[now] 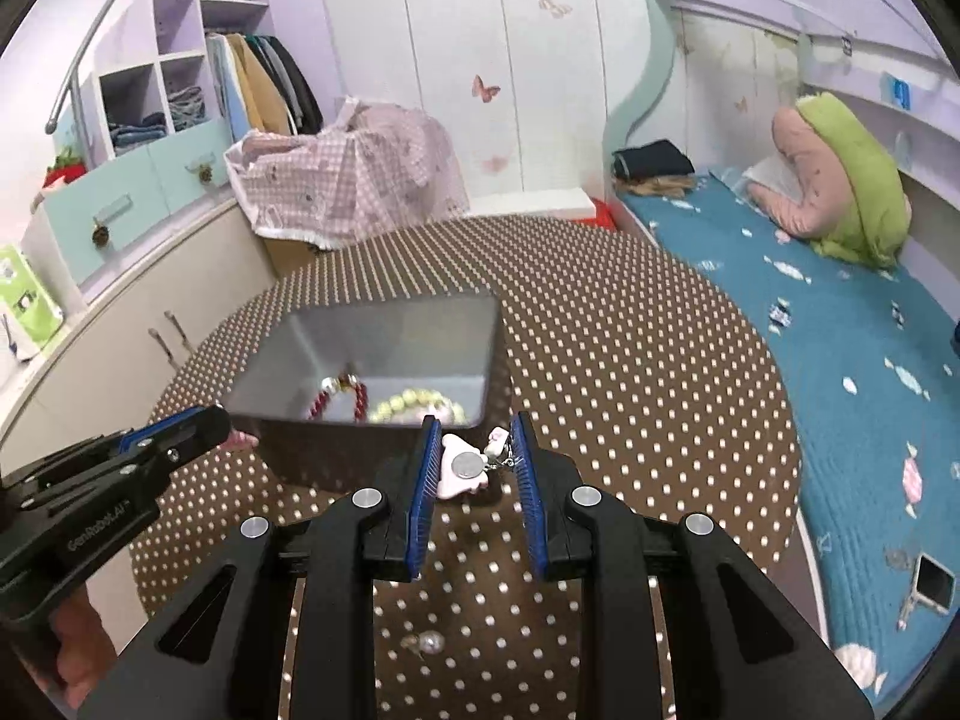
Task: Organize jewelry
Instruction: 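Carry both charms over the grey tray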
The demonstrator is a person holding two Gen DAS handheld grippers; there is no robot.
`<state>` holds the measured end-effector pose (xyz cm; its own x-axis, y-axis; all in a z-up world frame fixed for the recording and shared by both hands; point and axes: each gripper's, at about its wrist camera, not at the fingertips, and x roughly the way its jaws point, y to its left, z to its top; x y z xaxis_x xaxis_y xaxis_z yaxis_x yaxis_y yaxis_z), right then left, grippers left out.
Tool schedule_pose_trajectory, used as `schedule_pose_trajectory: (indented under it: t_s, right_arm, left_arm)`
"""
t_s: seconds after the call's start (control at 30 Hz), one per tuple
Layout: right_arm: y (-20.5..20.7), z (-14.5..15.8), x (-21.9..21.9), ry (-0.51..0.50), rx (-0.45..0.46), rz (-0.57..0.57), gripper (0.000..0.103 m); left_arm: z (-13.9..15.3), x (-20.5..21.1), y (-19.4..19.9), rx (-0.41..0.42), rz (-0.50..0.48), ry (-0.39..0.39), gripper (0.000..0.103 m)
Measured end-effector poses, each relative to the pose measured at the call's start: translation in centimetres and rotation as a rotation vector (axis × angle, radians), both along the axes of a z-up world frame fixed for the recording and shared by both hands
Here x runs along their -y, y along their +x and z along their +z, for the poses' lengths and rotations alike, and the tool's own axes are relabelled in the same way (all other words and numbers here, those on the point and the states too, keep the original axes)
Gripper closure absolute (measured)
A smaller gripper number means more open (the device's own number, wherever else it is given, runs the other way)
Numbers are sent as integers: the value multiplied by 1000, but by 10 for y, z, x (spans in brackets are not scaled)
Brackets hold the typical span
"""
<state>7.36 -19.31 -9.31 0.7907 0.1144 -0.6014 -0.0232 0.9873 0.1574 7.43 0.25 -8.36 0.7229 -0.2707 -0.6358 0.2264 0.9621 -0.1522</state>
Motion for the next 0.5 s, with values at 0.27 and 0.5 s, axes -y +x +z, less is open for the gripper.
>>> schedule_pose_trajectory:
  t_s: [0.27,0.5]
  right_arm:
    - [9,22,-11,-17,50,19,78]
    - [25,32,-18,-19,53,43,78]
  left_arm:
    - [18,3,14,35,6,12,93]
    - [30,7,28,50,13,14,93]
